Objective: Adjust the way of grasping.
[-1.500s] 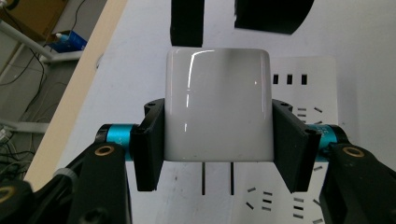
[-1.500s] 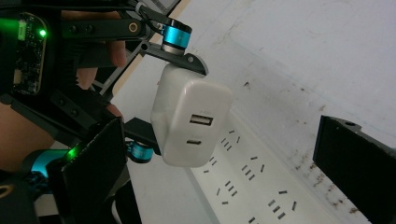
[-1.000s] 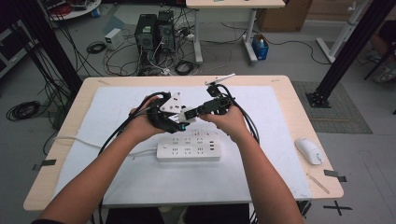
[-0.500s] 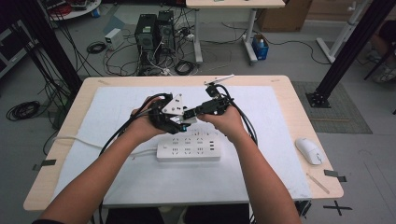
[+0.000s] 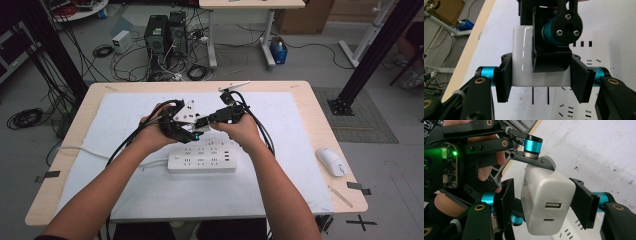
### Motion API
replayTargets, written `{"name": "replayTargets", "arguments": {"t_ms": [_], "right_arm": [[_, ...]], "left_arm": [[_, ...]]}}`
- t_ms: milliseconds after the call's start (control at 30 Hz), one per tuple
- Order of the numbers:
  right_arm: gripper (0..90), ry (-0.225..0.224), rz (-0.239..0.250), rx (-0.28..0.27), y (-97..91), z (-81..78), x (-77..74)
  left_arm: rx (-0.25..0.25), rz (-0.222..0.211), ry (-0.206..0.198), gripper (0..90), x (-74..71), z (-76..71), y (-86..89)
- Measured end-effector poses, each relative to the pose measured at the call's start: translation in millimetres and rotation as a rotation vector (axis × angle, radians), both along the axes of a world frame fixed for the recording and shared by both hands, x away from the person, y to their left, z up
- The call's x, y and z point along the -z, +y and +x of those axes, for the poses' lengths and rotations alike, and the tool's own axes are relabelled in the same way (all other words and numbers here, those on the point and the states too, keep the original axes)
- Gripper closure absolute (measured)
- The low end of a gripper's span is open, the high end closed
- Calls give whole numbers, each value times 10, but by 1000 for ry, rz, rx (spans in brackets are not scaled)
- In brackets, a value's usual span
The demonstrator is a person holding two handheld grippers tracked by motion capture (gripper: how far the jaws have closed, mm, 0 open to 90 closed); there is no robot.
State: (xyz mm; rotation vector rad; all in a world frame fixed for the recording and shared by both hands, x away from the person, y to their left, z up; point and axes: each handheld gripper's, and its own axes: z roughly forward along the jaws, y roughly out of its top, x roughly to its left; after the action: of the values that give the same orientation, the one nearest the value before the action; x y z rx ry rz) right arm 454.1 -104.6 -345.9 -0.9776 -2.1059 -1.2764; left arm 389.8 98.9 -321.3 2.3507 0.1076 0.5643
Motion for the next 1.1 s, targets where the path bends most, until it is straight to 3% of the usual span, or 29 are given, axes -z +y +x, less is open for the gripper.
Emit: {"name": "replayTargets", "arguments": {"t_ms": [533,767,967,1100], "right_arm": [[515,23,13,-2,-1,0,30],[590,49,64,15,-25,12,56],[623,52,58,13,-3,12,67],[624,48,51,30,-9,13,71]], "left_arm": [[0,0,-4,425,0,-2,3],[-7,10,-8,425,-4,-1,11],[-20,31,-6,416,17,0,-5],[-36,-1,7,345,-7,22,7]]}}
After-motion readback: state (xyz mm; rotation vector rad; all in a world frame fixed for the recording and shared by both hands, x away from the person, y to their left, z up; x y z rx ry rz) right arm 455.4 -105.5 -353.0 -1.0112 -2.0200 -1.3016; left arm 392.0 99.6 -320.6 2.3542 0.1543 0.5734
